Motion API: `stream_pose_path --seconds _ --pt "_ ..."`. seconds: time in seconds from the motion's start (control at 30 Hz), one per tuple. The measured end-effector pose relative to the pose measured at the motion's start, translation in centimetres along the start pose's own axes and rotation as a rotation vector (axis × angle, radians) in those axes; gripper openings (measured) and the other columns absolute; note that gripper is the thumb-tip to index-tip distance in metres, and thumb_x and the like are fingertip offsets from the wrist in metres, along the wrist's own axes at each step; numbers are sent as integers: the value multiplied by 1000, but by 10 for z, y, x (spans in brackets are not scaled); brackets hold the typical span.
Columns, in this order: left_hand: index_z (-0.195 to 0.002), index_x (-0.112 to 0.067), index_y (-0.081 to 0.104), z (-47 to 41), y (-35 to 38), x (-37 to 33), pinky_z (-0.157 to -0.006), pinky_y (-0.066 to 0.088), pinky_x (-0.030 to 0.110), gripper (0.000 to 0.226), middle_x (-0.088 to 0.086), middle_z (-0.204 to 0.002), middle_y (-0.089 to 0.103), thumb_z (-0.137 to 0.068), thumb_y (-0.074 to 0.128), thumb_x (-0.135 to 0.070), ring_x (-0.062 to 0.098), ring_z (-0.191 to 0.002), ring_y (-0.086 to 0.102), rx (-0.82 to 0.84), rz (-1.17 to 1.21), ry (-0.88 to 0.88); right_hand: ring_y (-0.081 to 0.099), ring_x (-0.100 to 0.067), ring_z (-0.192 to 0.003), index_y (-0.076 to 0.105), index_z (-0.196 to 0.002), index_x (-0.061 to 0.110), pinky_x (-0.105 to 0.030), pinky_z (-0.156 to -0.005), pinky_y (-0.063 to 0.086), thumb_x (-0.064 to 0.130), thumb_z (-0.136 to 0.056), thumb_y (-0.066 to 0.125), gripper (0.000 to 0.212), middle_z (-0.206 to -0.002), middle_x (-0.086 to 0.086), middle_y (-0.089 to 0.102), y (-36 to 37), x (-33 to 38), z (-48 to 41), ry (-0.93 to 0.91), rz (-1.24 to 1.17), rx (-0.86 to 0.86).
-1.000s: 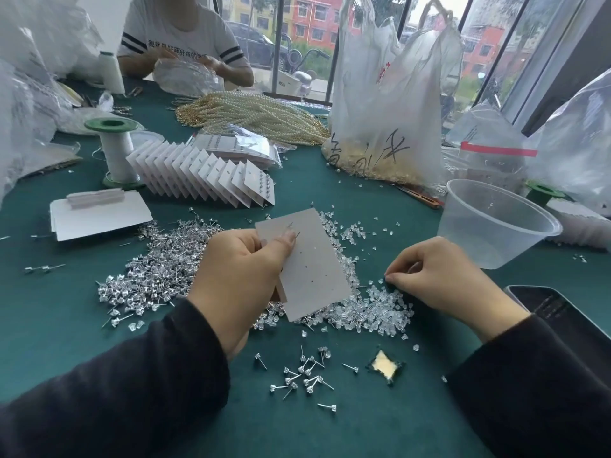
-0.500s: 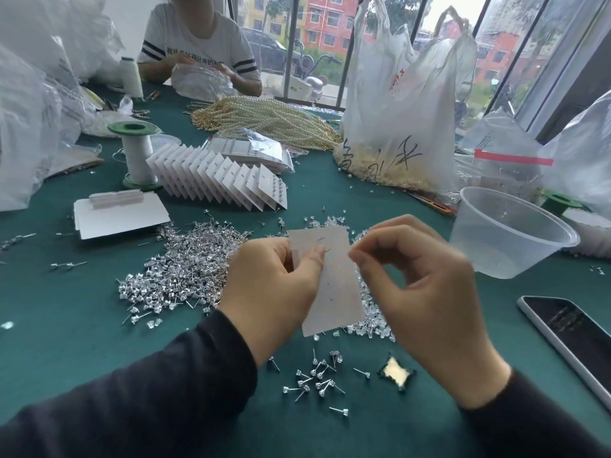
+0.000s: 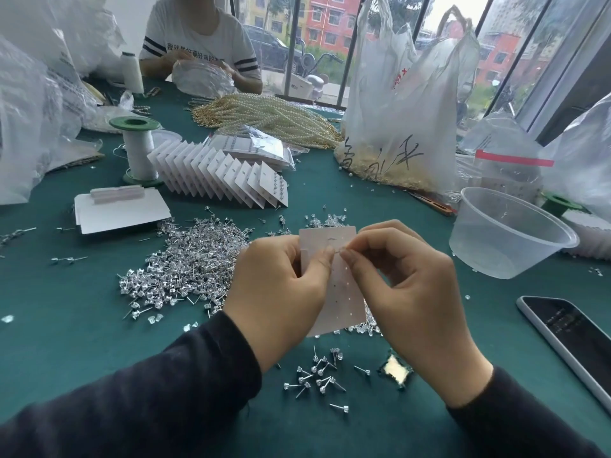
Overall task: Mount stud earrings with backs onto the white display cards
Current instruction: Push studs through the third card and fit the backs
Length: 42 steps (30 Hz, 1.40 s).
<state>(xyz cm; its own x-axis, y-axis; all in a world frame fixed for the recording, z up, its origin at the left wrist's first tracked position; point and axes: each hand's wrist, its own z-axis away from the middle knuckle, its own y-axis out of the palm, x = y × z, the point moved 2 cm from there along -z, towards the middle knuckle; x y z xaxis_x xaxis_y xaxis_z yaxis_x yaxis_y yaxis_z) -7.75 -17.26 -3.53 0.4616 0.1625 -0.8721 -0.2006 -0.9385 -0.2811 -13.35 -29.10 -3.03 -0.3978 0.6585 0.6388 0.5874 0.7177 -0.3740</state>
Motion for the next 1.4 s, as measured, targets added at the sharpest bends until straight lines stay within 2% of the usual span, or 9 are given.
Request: stream_pose_path --seconds 0.17,0.33,0.5,0.6,0.67,0.8,0.97,1.27,1.4 --pt "-66 4 63 0 0 0 -55 49 46 44 21 -64 66 -72 50 -38 35 -59 60 10 -69 77 58 -6 -71 65 -75 8 -11 -66 44 -2 -76 67 10 -77 1 62 0 0 -1 -1 -15 33" --pt "-62 5 58 0 -1 0 -52 45 42 46 22 -55 59 -76 47 -37 36 -53 53 -2 -124 131 59 -9 -71 66 -76 6 -16 -66 47 -3 -76 67 9 -78 0 61 3 0 0 -27 -15 34" --pt "-55 4 51 2 -1 -4 -46 30 31 46 7 -45 41 -86 53 -31 22 -44 37 -8 -148 165 59 -12 -71 67 -76 4 -26 -64 50 -2 -76 66 6 -79 0 61 4 3 3 -107 51 -12" --pt "-51 2 45 1 -2 -4 -45 27 30 46 3 -44 36 -77 48 -35 17 -44 31 -4 -128 146 57 -9 -69 67 -76 3 -20 -64 48 -5 -76 66 8 -78 -2 61 5 7 4 -191 144 -33" --pt "-51 3 44 -1 -2 -3 -45 30 31 45 9 -44 38 -75 48 -36 20 -44 33 5 -79 119 56 -9 -68 67 -75 2 -17 -63 47 -5 -76 66 7 -78 -2 61 5 8 4 -203 178 -46" --pt "-64 11 56 -3 -2 -1 -54 45 48 52 30 -62 57 -73 47 -39 37 -56 52 2 -22 57 57 -10 -66 66 -74 6 -20 -62 48 -1 -74 66 6 -75 -1 62 4 7 4 -143 138 -52" --pt "-60 9 55 -3 -2 0 -51 40 39 49 26 -58 57 -74 46 -37 36 -55 49 -11 -91 120 57 -9 -66 65 -72 6 -22 -61 49 1 -73 64 6 -73 0 61 4 8 4 -113 124 -58" --pt "-54 5 53 1 -2 -2 -47 30 27 44 13 -46 44 -74 46 -34 16 -46 38 6 -146 155 57 -12 -65 65 -71 2 -23 -60 49 -4 -73 65 7 -74 -2 61 7 9 5 -132 143 -20" --pt "-62 3 61 -4 -6 -5 -46 38 31 47 22 -55 54 -74 50 -40 18 -48 46 161 8 78 57 -11 -65 66 -73 3 -20 -61 48 -3 -75 65 6 -74 -2 61 6 7 5 -142 164 -29"
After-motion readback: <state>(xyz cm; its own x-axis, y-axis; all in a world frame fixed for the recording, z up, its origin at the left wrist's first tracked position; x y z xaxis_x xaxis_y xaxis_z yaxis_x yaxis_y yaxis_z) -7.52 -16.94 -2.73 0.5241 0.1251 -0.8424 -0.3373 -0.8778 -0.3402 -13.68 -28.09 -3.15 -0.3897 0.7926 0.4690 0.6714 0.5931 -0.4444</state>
